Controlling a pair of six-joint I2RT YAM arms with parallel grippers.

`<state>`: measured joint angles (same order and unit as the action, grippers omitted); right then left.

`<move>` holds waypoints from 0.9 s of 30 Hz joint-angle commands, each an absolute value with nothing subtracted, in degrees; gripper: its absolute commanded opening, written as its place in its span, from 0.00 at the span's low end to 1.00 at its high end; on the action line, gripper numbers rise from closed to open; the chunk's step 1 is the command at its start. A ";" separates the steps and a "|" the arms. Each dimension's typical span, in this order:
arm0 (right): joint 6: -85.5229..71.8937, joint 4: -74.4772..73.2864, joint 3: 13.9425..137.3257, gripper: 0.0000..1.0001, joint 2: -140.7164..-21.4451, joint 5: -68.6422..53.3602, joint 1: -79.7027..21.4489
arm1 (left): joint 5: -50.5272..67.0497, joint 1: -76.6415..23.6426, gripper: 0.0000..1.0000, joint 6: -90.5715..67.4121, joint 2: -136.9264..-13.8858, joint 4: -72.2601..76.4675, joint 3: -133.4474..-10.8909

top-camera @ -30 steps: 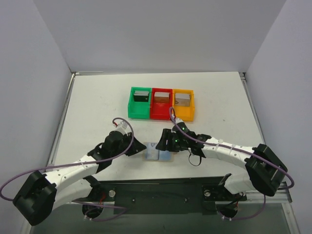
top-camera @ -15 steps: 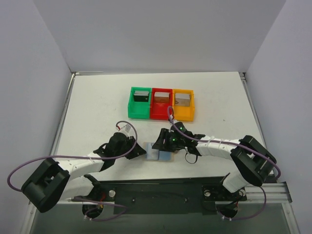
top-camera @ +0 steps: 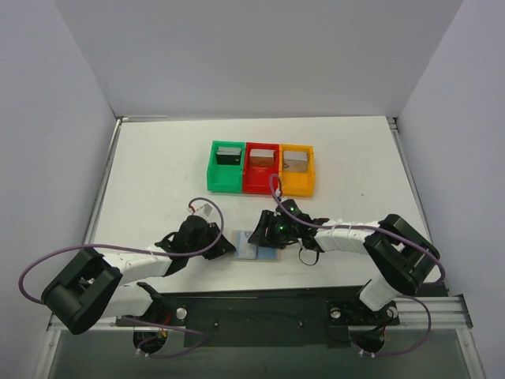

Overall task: Take the credit cards out of the card holder
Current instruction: Remove the credit card from the card holder.

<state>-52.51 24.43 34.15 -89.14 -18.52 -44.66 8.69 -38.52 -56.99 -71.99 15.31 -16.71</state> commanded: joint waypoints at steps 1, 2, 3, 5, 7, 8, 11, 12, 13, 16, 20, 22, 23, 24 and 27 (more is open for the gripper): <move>-53.09 27.86 33.31 0.45 -90.17 -18.98 -44.21 | 7.12 -38.23 0.26 -57.22 -71.37 17.40 -16.44; -53.52 28.30 32.96 0.45 -90.44 -19.25 -44.21 | 6.86 -38.15 0.26 -57.22 -71.28 17.05 -16.35; -53.79 29.34 32.78 0.45 -90.53 -19.51 -44.12 | 6.59 -38.23 0.26 -57.13 -71.11 16.96 -16.26; -54.75 30.58 32.43 0.45 -90.62 -19.86 -44.03 | 6.42 -38.23 0.26 -56.95 -70.84 16.44 -16.26; -55.37 31.64 32.26 0.45 -90.88 -20.39 -43.95 | 6.42 -38.14 0.26 -56.69 -71.10 16.17 -16.26; -55.63 32.25 32.26 0.45 -90.97 -20.56 -43.86 | 6.42 -38.23 0.26 -56.69 -71.10 16.00 -16.35; -56.86 33.84 31.99 0.45 -91.14 -21.27 -43.77 | 6.07 -38.23 0.26 -56.51 -71.28 15.65 -16.35; -56.95 34.27 31.73 0.45 -90.88 -21.36 -43.68 | 5.89 -38.23 0.25 -56.43 -71.28 15.56 -16.35; -57.39 34.63 31.64 0.45 -90.70 -21.36 -43.77 | 5.80 -38.23 0.25 -56.34 -71.45 15.30 -16.35; -57.48 34.63 31.81 0.45 -90.44 -21.45 -43.77 | 5.71 -38.15 0.21 -56.16 -71.72 15.21 -16.26; -57.92 34.89 31.64 0.45 -90.26 -21.62 -43.68 | 5.63 -38.15 0.17 -56.08 -71.63 15.12 -16.26; -58.36 35.77 31.20 0.45 -90.26 -21.88 -43.59 | 5.54 -38.23 0.14 -55.99 -71.72 15.03 -16.26; -58.62 36.03 31.03 0.45 -90.26 -21.97 -43.59 | 5.62 -38.23 0.13 -55.99 -71.72 15.03 -16.26; -58.71 36.04 31.03 0.44 -90.26 -22.23 -43.51 | 5.54 -38.23 0.13 -55.99 -71.63 14.94 -16.26; -59.24 37.35 30.67 0.44 -90.79 -22.59 -43.50 | 5.71 -38.23 0.11 -55.99 -71.89 15.29 -16.26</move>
